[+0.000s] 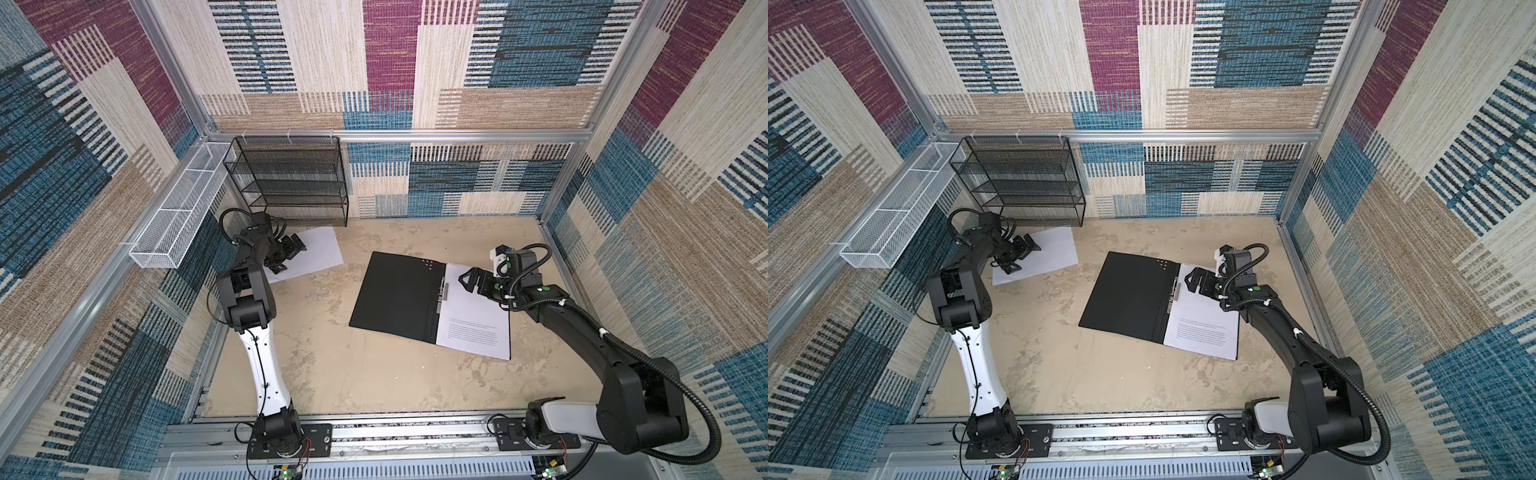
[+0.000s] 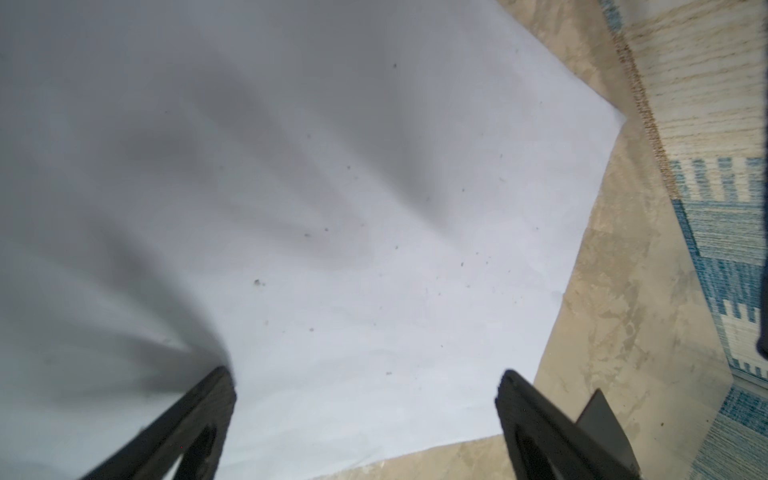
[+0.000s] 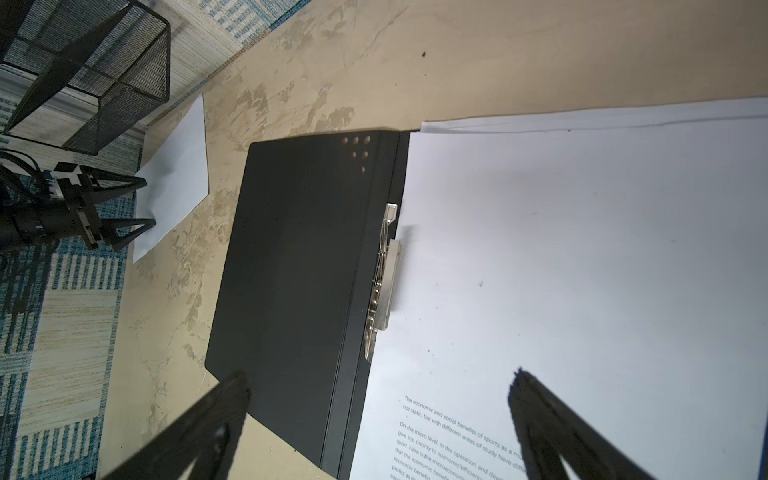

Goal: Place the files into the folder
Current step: 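Release pages and lift right gripper while left gripper grasps loose white page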

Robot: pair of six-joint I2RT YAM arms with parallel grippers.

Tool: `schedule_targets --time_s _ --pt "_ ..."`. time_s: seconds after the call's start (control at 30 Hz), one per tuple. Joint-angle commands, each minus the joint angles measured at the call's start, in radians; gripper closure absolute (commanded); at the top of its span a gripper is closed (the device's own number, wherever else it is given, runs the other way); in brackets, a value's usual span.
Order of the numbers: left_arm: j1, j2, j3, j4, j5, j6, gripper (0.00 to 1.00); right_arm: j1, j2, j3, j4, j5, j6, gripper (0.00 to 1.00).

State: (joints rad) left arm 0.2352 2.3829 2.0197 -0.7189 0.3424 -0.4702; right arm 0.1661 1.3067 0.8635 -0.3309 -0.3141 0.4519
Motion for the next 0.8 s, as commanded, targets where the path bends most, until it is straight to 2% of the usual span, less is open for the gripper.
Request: schedule_targets --time_s 0.0,0.13,0.57,0.77 --pt "0.001 -0.020 -0.062 -0.090 -0.035 0.014 0.01 0.001 -0.007 -0.011 0.019 -0.011 0.018 0.00" --pt "-0.005 -0.093 -0.188 -0.083 -0.029 -0.005 0.01 0.001 -0.001 -0.014 0.047 -0.040 0.024 0.00" --pt "-0.105 -0.478 -0.777 0.016 0.069 -0.065 0.01 0.002 0.052 -0.014 0.118 -0.147 0.004 0.00" --pt "-0.180 -0.613 -0.948 0.037 0.115 -0.101 0.01 0.020 0.064 -0.006 0.129 -0.165 -0.001 0.00"
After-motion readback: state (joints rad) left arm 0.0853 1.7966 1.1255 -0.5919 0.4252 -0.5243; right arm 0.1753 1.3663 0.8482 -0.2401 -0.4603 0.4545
